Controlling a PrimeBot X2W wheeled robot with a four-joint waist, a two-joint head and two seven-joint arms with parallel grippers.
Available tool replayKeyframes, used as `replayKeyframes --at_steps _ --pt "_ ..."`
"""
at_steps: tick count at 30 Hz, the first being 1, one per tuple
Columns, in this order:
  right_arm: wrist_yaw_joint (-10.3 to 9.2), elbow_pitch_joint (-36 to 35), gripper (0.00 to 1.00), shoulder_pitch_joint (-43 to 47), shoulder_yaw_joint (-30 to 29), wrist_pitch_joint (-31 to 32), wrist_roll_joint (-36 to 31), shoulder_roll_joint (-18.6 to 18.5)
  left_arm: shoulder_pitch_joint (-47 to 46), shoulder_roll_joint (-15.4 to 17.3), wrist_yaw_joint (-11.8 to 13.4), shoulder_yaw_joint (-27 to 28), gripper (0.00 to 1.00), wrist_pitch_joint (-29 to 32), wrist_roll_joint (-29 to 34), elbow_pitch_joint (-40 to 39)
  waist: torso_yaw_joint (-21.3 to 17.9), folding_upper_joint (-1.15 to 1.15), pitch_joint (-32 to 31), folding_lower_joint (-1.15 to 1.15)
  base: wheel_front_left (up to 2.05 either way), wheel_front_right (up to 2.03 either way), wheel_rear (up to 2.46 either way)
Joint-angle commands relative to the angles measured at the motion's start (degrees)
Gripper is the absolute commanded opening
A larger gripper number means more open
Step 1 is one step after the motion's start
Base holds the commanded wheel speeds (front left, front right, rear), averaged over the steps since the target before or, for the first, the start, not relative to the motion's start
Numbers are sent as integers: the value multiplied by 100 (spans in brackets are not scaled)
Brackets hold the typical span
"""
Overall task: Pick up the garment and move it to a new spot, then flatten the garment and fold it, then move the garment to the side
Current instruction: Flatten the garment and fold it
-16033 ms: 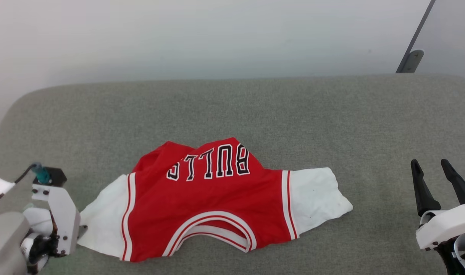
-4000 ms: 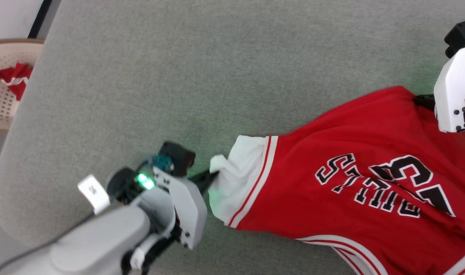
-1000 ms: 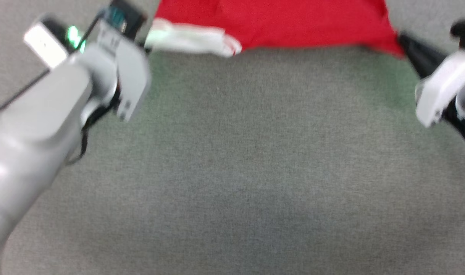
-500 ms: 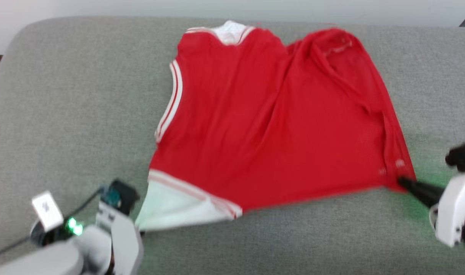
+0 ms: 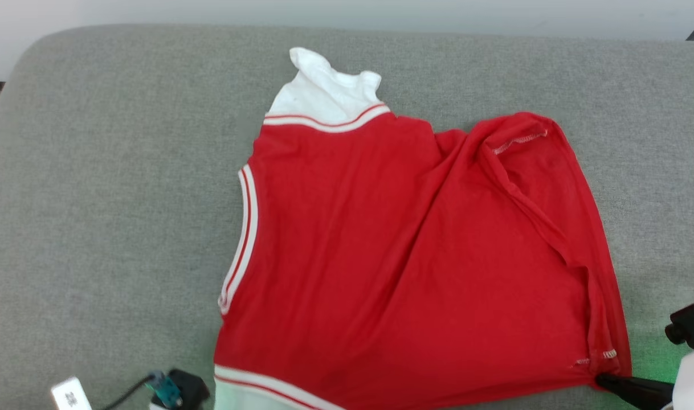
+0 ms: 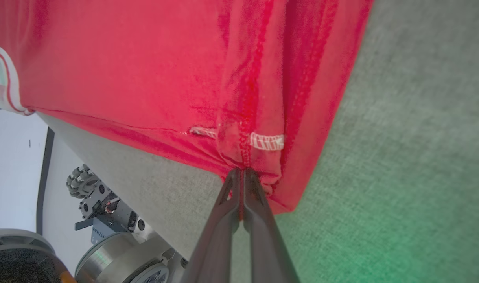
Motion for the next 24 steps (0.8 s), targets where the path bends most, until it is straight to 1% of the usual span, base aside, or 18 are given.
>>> replayKeyframes --at_steps 1,7,11,14,17,19,22,24 --pt "-22 67 0 236 92 83 3 -40 123 13 35 -26 0 32 -60 -29 -6 0 19 0 0 0 0" --pt "-22 -116 0 513 -72 6 139 -41 126 90 123 66 0 -138 -32 -151 -37 0 58 0 0 0 0" --pt "-20 -260 0 472 -379 -182 190 -89 -228 332 191 208 0 -130 283 -330 -69 0 27 0 0 0 0" --pt "-18 -359 0 364 -655 -307 198 -141 -631 572 166 309 0 24 644 -501 -104 0 7 0 0 0 0" --pt "-19 -383 0 176 -906 -342 23 -140 -1117 708 39 443 0 224 1016 -569 -147 0 13 0 0 0 0" --pt "-19 -305 0 35 -1059 -301 -123 -58 -1413 711 -112 499 0 409 1217 -503 -172 0 24 0 0 0 0" --pt "-19 -125 0 -284 -1266 -143 -382 157 -1868 534 -403 576 0 637 1452 -273 -204 0 59 0 0 0 0" --pt "-18 39 0 -475 -1350 16 -550 383 -2137 330 -623 626 0 736 1517 -2 -215 0 88 0 0 0 0"
